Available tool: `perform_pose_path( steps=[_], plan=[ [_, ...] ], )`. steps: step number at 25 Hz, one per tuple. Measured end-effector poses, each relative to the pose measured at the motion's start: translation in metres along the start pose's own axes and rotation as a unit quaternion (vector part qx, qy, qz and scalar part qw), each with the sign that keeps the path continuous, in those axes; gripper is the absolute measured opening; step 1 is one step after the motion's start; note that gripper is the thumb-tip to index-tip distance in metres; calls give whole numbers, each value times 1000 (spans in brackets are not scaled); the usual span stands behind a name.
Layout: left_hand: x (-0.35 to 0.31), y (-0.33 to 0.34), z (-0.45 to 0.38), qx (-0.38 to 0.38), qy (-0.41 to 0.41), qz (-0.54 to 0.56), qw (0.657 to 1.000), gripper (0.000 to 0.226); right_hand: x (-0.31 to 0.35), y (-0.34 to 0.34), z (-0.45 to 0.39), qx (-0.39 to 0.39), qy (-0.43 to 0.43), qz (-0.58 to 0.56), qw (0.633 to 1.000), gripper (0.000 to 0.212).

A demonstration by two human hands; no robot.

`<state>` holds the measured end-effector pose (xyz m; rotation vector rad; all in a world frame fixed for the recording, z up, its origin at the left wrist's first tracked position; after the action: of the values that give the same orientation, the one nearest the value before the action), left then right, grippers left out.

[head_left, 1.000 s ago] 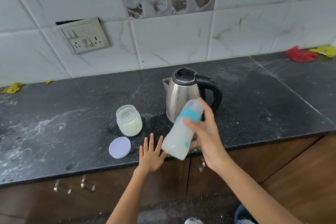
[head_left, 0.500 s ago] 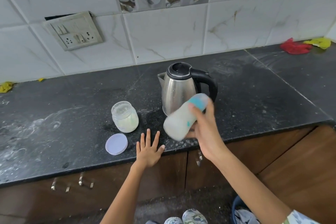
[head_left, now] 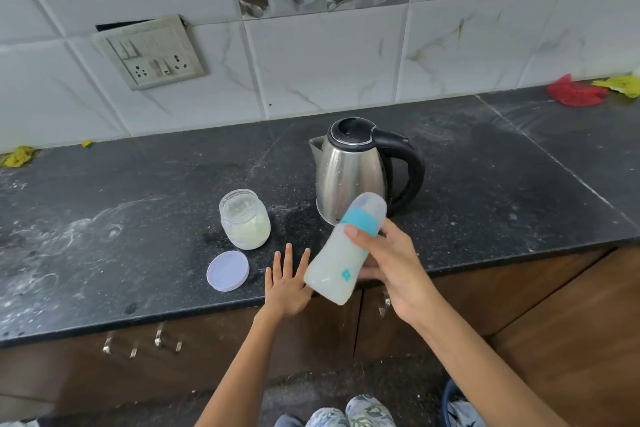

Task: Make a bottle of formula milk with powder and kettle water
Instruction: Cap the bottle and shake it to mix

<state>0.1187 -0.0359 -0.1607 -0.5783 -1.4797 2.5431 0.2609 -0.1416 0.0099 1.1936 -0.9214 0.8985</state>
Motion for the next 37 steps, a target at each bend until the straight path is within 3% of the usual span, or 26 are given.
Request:
perform_pose_path(
  steps=[2,6,12,16,20,22,25,29,33,35,37],
  plan=[
    [0,0,0,13,7,14,1000,64,-8,-2,-2,-30,37,-71,996,60],
    [-1,2,-1,19,12,10,1000,62,-32,7,0,-11,129,-207,970,51],
    [0,3,-1,15,6,1,1000,63,-24,2,4,29,102,-176,979,32],
    [1,2,-2,19,5,11,1000,64,-3,2,6,56,44,-105,992,53],
    [0,2,0,20,12,23,999,62,15,-8,5,-15,-17,5,1000,87],
    [0,2,0,16,13,30,999,63,22,-15,1,-53,-58,-16,997,100],
    [0,2,-2,15,14,37,999,63,16,-17,-1,-78,-73,-85,991,92],
    [5,5,-5,-2,3,-9,1000,69,-5,9,6,44,-11,-29,999,97],
    [4,7,-8,3,14,34,999,65,6,-11,-3,-45,-50,-142,988,77],
    [6,8,-6,-13,-1,-14,1000,71,-6,11,0,33,-1,-70,997,78],
    [7,6,-6,-29,-2,-20,999,72,-4,21,3,52,-14,-66,996,79]
  ],
)
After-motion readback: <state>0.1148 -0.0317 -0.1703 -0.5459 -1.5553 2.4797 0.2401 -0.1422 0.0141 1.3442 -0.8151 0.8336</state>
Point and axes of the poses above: each hand's wrist, its own z-axis away from the middle knuckle, its own y-axis out of the palm, x = y × z, the point moved 9 cm from there along -z, towards the middle knuckle, and after that the axes turned 7 degrees about x, right-handed, at the moved point
